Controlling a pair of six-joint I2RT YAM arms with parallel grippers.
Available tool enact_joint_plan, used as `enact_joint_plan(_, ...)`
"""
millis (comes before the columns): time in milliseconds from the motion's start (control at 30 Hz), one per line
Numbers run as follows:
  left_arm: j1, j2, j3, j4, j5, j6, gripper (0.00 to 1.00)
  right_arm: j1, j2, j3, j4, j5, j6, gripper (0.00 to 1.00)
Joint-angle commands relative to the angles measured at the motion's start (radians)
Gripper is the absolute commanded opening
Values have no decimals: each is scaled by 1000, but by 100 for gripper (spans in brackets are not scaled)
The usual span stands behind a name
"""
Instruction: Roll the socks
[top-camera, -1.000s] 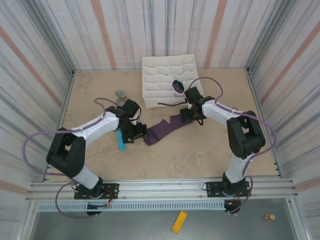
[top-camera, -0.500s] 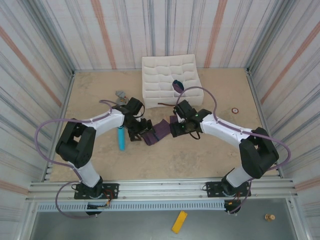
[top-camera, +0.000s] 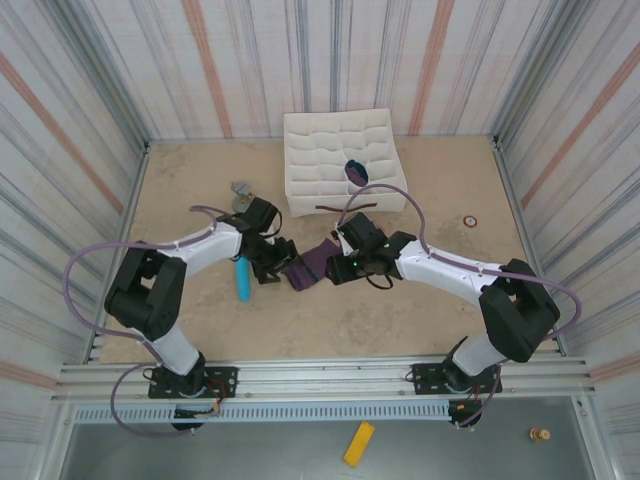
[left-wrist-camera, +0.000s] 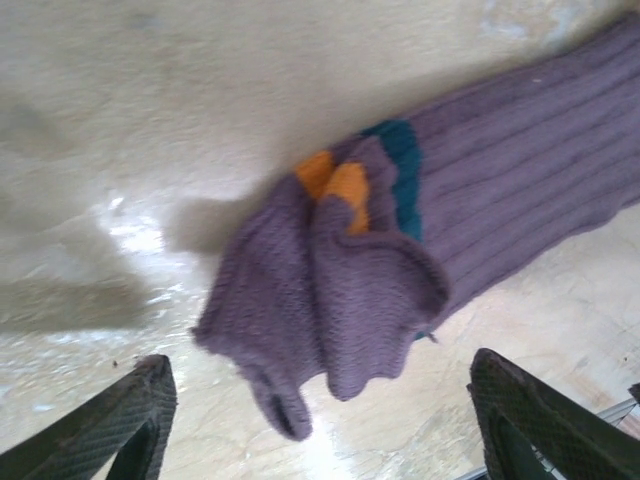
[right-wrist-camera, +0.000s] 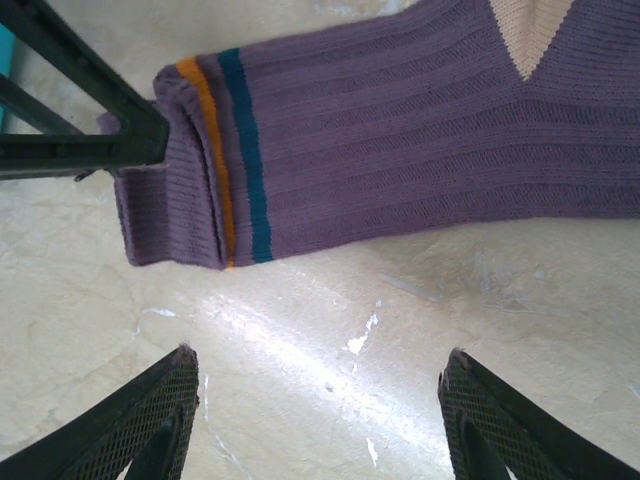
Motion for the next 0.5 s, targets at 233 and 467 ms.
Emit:
enact_joint_plan(233, 32, -72, -83, 75, 59, -2, 65, 5, 1, 8, -8, 5, 19, 66)
enact_joint_plan(467, 53, -71, -120, 106, 78, -9, 59, 5, 1, 7, -13, 8, 21, 65)
